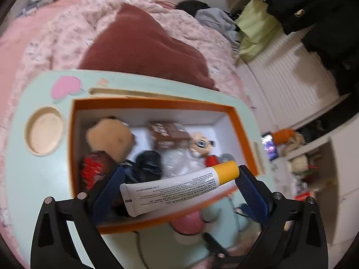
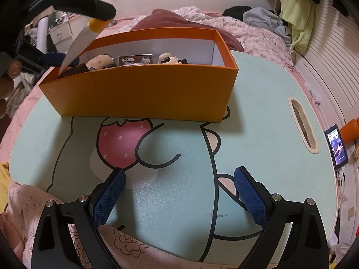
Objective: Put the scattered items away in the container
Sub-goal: 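Lower the white tube into the orange box and open the left tool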
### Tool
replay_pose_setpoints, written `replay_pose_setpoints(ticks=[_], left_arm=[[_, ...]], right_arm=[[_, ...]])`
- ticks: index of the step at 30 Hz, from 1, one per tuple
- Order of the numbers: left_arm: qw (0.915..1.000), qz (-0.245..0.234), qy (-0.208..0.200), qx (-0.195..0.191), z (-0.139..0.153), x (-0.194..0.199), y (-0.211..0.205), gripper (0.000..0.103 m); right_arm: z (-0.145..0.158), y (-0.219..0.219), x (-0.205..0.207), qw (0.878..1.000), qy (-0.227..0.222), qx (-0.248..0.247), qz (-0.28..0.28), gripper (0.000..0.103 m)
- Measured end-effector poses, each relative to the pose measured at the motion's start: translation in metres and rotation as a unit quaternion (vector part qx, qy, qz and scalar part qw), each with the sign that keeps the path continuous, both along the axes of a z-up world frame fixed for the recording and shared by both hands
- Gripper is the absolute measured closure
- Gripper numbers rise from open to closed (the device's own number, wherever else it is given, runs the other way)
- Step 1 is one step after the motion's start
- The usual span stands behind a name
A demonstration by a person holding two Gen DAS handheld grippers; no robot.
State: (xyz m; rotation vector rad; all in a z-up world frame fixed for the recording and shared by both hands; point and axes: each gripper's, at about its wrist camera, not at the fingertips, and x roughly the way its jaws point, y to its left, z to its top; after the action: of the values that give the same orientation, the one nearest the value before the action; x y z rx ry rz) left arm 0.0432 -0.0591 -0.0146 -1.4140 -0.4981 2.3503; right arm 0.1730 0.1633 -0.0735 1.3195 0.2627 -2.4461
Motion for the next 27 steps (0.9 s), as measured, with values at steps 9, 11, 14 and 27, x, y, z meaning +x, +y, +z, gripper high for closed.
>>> replay_pose_setpoints(ticks=[9,11,14,27], left_arm=[[0.9984,0.016,0.049,0.025,0.014,0.001,-0.013,0.007],[0.9974,0.034,0.036,0.052,0.011,0.003,-0.019,0.005],[0.9948,0.008,0.084,0.058,0.021,0.014,-0.015,0.000],[0.9878,0.035,0.123,-0.088,0.033,0.055,0.003,0.000]], right_arm=[[0.000,-0.001,-0.001,1.000,0.000,0.000,0.002,0.006],[0.000,0.000,-0.001,1.000,0.000,-0.001,0.002,0.006],[0.000,-0.001,-0.002,1.000,0.000,-0.002,0.002,0.006],[0.002,-0.002,-0.005,1.000,-0.001,-0.029,0.005,0.006]])
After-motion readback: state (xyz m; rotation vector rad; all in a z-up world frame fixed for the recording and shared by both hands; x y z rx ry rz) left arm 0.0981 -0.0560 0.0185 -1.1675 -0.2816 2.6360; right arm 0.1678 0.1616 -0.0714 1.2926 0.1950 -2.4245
